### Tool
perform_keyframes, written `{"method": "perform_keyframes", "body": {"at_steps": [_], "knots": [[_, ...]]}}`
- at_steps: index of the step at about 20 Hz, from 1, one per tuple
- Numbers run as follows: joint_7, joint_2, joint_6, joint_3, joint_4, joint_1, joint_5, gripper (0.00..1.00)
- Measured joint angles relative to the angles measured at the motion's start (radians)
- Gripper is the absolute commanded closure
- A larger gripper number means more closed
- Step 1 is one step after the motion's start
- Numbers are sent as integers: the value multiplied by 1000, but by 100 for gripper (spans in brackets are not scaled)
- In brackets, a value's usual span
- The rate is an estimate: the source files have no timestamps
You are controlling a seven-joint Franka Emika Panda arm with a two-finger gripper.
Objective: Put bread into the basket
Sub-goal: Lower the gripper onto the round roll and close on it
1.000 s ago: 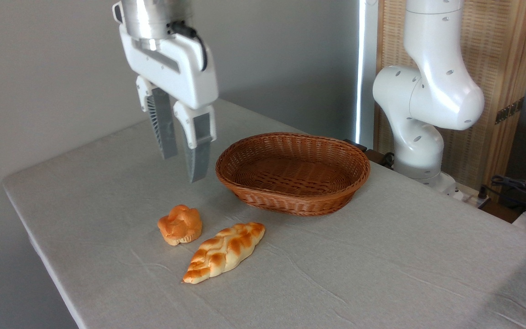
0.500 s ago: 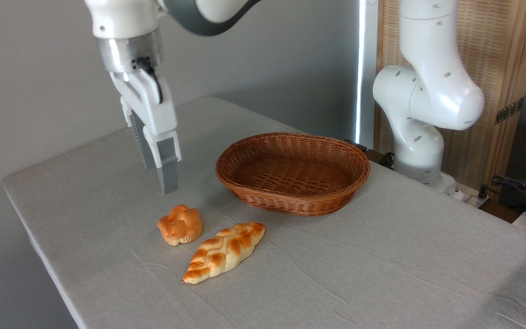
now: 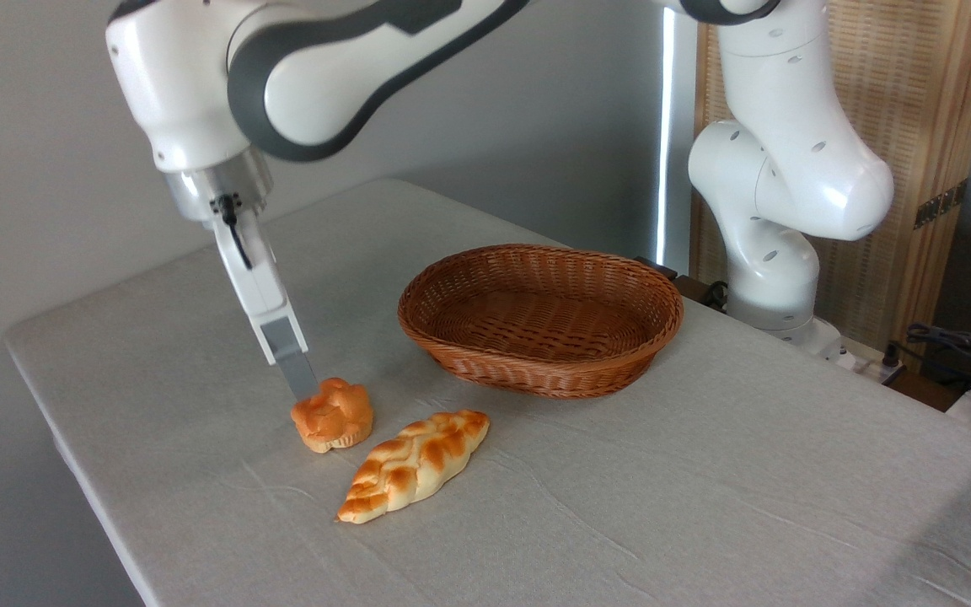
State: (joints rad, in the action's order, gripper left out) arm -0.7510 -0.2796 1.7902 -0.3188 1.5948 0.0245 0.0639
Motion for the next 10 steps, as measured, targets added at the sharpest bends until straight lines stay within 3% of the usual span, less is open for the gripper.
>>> {"method": "perform_keyframes", "body": {"at_steps": [10], "knots": [[-1, -63, 0, -4, 0, 38, 65, 0]]}}
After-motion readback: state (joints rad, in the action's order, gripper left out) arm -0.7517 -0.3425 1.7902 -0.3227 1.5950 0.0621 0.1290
